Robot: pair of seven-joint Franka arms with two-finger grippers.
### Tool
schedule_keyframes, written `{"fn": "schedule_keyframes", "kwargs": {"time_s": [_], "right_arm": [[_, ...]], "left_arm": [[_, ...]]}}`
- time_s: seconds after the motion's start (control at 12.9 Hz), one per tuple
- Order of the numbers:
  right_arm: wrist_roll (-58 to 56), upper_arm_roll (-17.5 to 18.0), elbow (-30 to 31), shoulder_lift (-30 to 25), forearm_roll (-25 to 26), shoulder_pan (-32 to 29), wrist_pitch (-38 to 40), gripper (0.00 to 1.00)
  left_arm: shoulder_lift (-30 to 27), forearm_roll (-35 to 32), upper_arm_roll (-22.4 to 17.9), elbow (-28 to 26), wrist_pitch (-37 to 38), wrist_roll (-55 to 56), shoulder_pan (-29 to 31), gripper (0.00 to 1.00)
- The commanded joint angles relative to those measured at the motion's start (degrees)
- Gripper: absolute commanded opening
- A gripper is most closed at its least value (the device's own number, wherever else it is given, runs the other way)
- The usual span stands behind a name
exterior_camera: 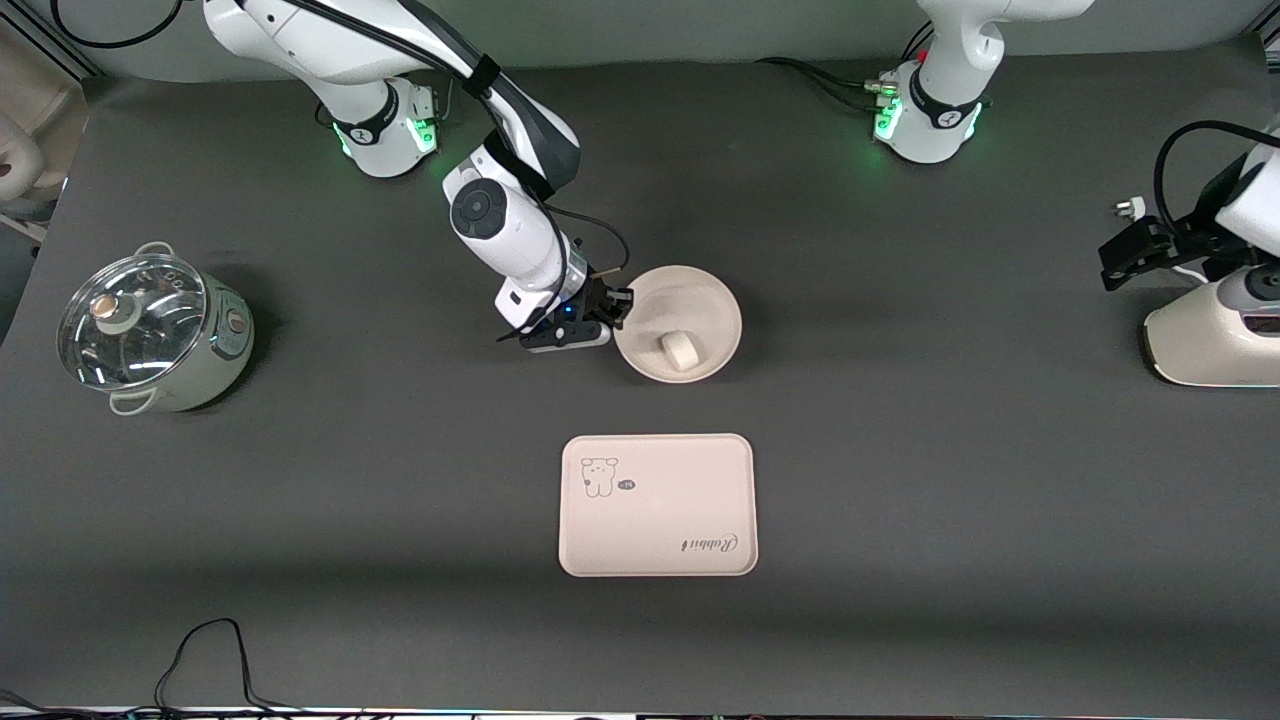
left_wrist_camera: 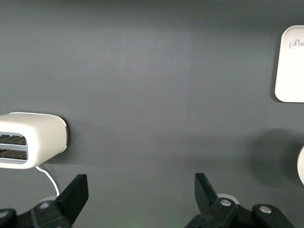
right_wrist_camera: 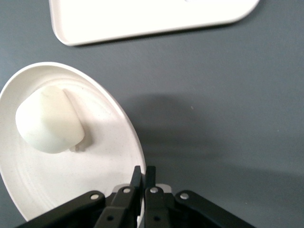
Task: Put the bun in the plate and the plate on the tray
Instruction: 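Drag the plate with the right gripper onto the bunny tray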
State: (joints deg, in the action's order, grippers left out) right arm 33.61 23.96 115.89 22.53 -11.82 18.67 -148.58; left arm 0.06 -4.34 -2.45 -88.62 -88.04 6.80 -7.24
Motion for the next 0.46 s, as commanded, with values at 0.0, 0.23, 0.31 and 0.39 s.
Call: {"fn": "schedule_keyframes", "kwargs": {"time_s": [0.0,0.23,0.31,0.39], "right_arm": [[0.32,-0.40,-8.54,1.90,-1.36,-0.82,6.09,0.00],[-0.47,-3.39,-23.11,9.96,0.56,-1.18,10.76,0.00],[-0.56,-4.18,-28.47,13.30,2.31,-1.18,11.20,0.00],[-0.74,-4.71,-34.35,17.16,4.33,-1.61,13.12,0.00]], "left_arm": [[0.82,-0.31,-0.10,2.57,1.56,-0.03,-0.41,1.00],[1.17,-0.66,-0.10,3.01,1.20,0.41,-0.50,1.00],[1.17,-0.32,-0.10,3.01,1.20,0.41,-0.23,1.00],[1.17,-0.49,-0.10,2.92,1.81,0.24,-0.40,1.00]]}}
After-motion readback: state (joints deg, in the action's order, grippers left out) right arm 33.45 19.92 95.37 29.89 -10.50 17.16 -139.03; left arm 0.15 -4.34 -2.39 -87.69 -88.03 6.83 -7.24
